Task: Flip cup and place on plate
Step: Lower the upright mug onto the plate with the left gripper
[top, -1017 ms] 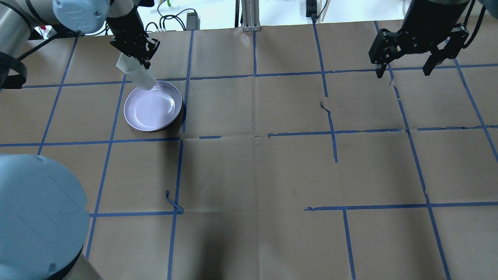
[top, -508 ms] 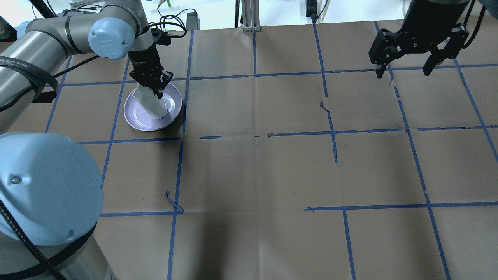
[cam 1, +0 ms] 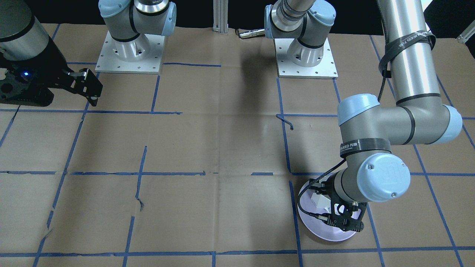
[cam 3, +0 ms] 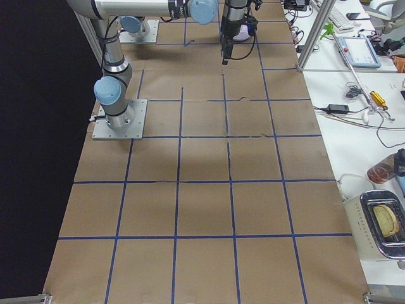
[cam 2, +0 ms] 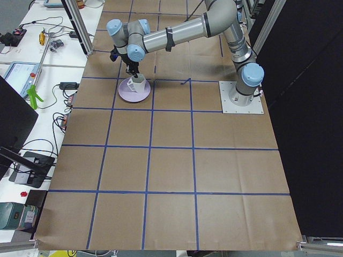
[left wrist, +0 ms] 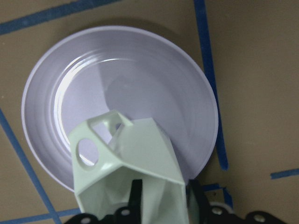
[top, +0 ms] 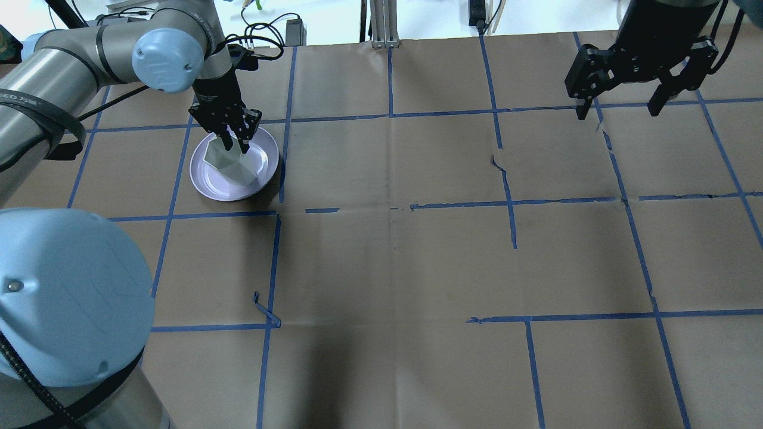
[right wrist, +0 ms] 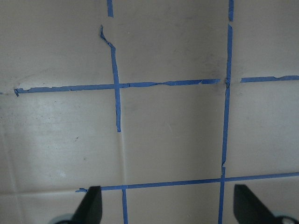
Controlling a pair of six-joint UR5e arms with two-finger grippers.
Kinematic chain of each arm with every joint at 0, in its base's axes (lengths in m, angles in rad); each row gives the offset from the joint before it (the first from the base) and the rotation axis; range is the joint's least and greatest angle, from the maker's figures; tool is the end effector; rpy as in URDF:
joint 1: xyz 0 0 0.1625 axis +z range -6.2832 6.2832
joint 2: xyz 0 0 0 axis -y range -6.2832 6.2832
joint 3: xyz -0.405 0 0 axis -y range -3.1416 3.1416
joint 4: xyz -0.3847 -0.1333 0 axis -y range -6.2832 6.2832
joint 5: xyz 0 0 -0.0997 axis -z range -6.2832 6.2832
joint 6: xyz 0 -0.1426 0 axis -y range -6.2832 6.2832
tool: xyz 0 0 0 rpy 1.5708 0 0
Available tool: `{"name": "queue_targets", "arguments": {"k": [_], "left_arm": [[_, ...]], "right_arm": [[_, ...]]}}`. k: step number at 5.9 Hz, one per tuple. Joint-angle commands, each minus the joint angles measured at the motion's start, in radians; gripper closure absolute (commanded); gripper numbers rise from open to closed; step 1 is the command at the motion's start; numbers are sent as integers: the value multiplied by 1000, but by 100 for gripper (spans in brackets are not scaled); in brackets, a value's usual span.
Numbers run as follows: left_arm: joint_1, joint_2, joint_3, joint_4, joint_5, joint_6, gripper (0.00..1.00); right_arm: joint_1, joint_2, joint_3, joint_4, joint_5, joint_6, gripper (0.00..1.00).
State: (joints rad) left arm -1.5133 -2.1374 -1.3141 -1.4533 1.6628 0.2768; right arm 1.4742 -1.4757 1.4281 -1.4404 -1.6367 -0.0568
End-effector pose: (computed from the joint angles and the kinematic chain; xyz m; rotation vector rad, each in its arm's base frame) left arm -0.0824 -0.6603 0.2284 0.3492 3.0471 0.3153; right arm 0.0741 -0.5199 0.4339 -0.0571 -3.0788 -0.1349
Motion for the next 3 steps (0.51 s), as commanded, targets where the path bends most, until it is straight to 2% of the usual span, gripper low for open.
{"name": "queue_targets", "arguments": {"k": [1, 3], "left_arm": [[-1, 119, 1, -34, 5, -1, 1], [-14, 281, -8, -173, 5, -78, 1]], "right_arm": [[0, 0, 0, 0, 0, 0, 0], [0, 0, 0, -2, 0, 0, 0]]}}
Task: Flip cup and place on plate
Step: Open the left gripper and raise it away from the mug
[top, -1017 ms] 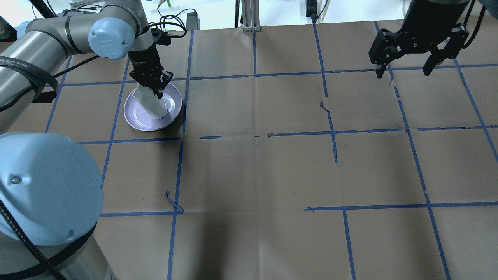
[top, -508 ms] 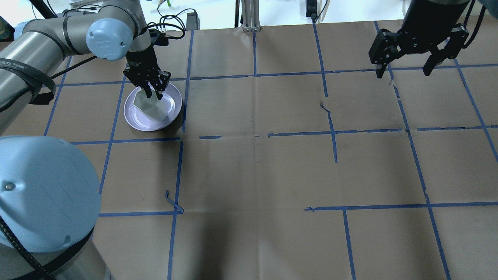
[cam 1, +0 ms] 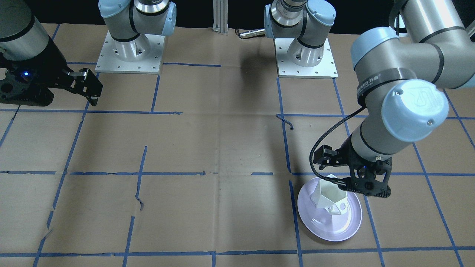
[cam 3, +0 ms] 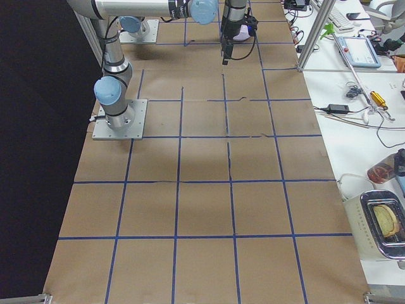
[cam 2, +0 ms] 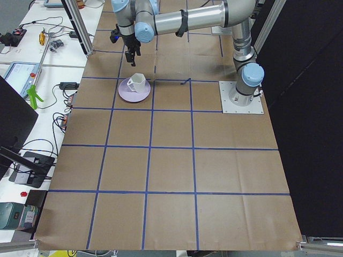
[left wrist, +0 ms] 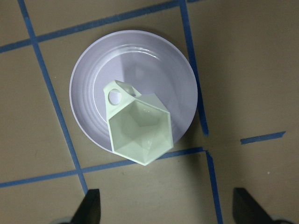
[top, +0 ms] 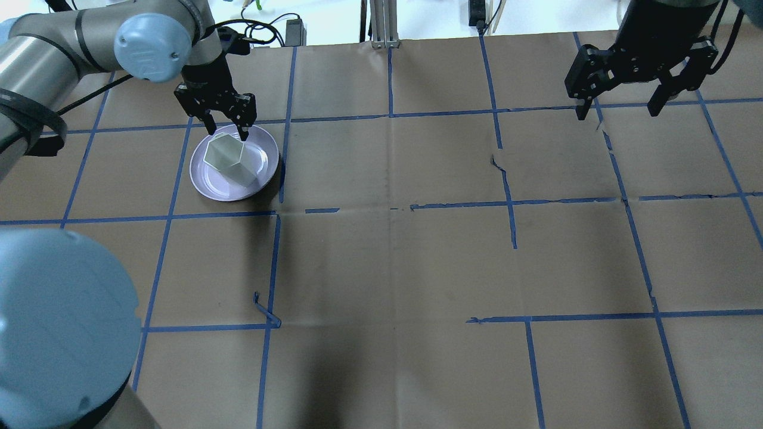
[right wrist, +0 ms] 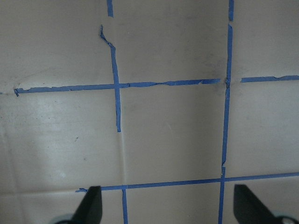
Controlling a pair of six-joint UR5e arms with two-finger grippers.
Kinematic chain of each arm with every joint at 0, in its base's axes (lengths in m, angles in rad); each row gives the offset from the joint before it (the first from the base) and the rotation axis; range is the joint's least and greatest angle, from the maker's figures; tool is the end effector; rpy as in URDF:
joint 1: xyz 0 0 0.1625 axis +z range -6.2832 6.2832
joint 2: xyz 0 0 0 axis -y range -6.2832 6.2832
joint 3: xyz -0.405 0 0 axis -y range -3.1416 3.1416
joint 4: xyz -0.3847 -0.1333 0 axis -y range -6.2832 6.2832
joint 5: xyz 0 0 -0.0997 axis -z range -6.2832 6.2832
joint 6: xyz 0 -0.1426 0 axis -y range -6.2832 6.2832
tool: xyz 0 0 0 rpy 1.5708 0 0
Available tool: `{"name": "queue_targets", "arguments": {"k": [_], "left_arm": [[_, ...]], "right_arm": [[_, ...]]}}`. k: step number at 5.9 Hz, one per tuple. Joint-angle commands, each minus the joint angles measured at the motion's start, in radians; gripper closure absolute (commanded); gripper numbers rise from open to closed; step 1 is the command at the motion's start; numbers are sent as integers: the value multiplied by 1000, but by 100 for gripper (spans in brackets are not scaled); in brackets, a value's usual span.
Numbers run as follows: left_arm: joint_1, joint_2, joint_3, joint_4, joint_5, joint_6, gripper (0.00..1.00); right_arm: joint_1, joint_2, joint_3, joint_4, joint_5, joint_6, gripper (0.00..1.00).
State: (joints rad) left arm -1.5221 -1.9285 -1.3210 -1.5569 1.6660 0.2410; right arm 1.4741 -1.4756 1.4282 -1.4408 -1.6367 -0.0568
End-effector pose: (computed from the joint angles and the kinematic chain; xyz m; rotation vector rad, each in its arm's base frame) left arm -0.0899 -0.6153 0.3497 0.3003 3.0419 0.1633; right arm 0.0741 -0.5200 0.4339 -0.0572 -3.0788 -0.1346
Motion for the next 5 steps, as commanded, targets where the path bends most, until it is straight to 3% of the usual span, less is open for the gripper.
{"name": "queue_targets", "arguments": {"k": [1, 3, 5], "left_arm": [[-44, 150, -1, -93, -8, -163, 1], [-153, 198, -6, -132, -37, -291, 1], [-147, 206, -41, -138, -69, -278, 1]], "right_arm": [[0, 0, 0, -1, 0, 0, 0], [0, 0, 0, -1, 0, 0, 0], [0, 0, 0, 0, 0, 0, 0]]}}
